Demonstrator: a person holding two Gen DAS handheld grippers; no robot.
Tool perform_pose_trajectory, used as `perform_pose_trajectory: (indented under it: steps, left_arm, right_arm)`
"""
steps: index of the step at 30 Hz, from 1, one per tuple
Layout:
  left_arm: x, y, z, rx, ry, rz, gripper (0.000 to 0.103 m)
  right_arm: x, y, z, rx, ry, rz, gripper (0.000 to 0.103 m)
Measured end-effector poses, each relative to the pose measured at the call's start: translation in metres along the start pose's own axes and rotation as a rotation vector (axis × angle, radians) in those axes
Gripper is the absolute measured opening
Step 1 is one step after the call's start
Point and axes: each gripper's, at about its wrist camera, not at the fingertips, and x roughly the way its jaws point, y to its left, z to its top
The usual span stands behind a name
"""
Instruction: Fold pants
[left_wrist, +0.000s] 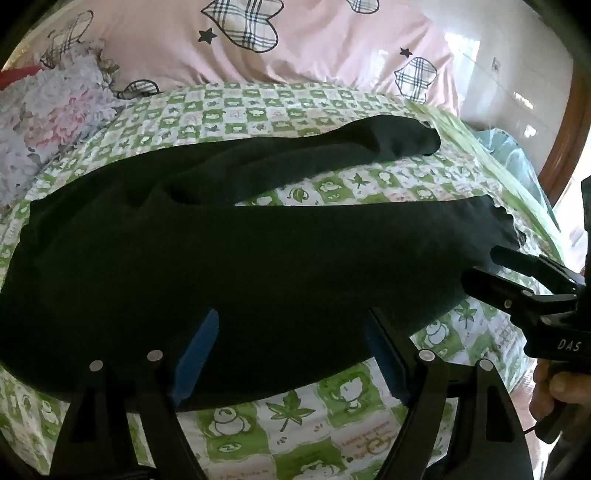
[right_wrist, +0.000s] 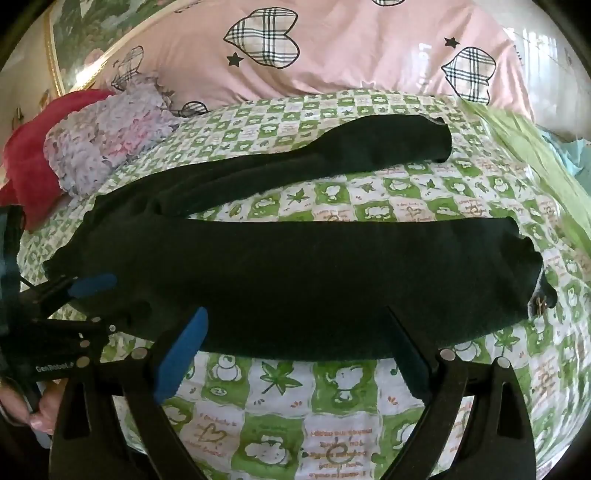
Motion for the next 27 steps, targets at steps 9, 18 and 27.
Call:
perform_pose_trajectory:
  steps: [9,18,27]
  left_arm:
    - [-0.0002,0.0032,-0.0011,-0.012,-0.006,0.017,0.081]
    - [0.0013,0.0036,-0.0027,-0.016,-0.006,0.018,0.081]
    - [0.0021,0.0038,-0.006,-0.019,-0.001,0.017,0.081]
  right_arm:
    - [0.0013,-0.002,0.0007,0.025,-0.012,0.01,0.094]
    - [0.0025,0.002,-0.0002,0.029,-0.017,0.012,0.094]
    - [0.0024,0.003,-0.0001,0.03,-0.018,0.014,0.094]
